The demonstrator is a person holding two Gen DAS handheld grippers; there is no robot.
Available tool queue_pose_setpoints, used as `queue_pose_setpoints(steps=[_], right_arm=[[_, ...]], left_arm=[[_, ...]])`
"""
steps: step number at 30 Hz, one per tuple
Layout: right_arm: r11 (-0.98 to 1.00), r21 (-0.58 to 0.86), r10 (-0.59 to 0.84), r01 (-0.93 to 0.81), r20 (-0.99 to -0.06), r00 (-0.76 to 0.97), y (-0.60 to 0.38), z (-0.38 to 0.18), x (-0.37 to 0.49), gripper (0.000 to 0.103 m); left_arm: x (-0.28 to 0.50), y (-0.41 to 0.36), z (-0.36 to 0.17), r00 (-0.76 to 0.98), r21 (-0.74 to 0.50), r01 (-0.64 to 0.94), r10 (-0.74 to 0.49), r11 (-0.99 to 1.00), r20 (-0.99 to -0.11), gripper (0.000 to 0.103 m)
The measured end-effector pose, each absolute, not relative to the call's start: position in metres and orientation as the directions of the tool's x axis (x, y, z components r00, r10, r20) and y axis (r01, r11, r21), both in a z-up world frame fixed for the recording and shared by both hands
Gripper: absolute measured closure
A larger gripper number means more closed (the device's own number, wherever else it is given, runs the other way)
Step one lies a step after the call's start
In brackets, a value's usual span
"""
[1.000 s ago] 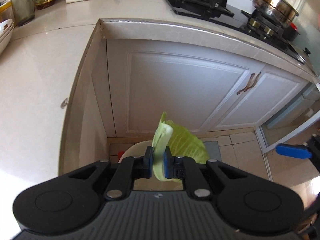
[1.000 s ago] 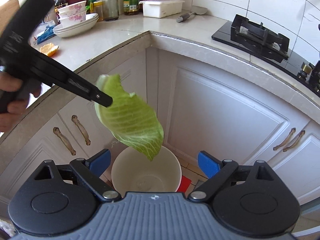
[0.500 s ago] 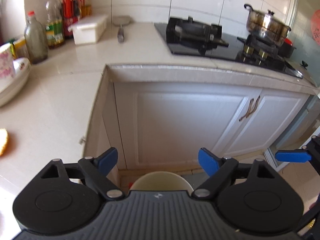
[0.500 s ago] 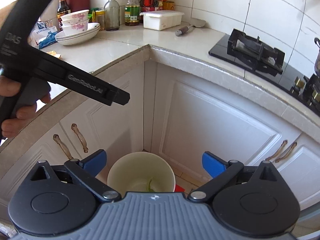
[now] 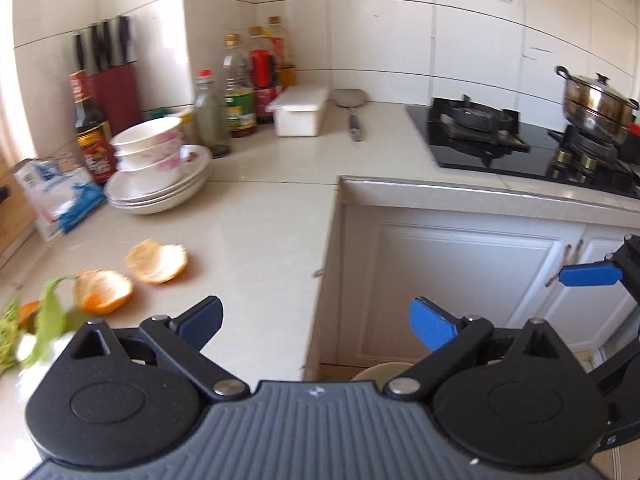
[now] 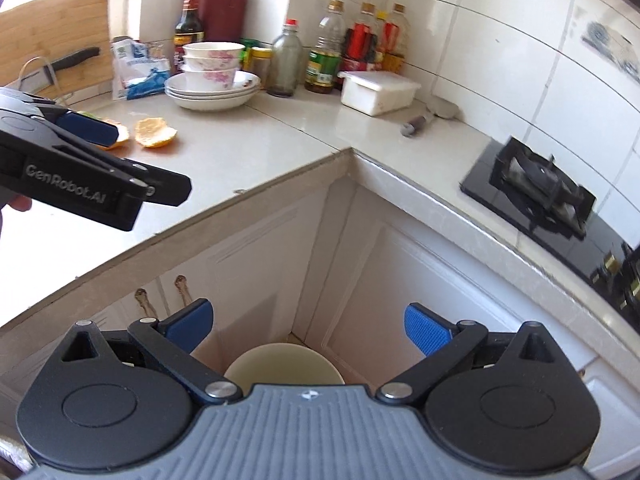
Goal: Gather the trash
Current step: 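Move both open tools back over the counter toward the remaining trash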
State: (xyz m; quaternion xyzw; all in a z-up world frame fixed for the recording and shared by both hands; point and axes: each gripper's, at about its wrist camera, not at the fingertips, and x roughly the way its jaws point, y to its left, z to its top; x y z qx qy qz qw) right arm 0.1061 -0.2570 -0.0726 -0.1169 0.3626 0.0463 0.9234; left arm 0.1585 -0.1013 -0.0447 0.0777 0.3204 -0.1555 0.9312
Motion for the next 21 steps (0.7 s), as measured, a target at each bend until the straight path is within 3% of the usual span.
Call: queue_pose_setpoints(steps=[12, 21], right_arm=[[0.905, -0.154, 0.201, -0.396, -0.667, 0.718, -0.192, -0.064, 0.134, 0.000], [0.786, -0.173, 0.352, -0.593, -0.664, 0.660, -0.125, -0.072, 0.160, 0.000]], left_arm=[[0.124, -0.010, -0.048, 0.790, 0.116, 0.008, 0.065, 0.993, -0.610, 0.000], [0.113, 0.050, -0.054, 0.761, 0.085, -0.167, 0.184, 0.982, -0.623, 0.000]])
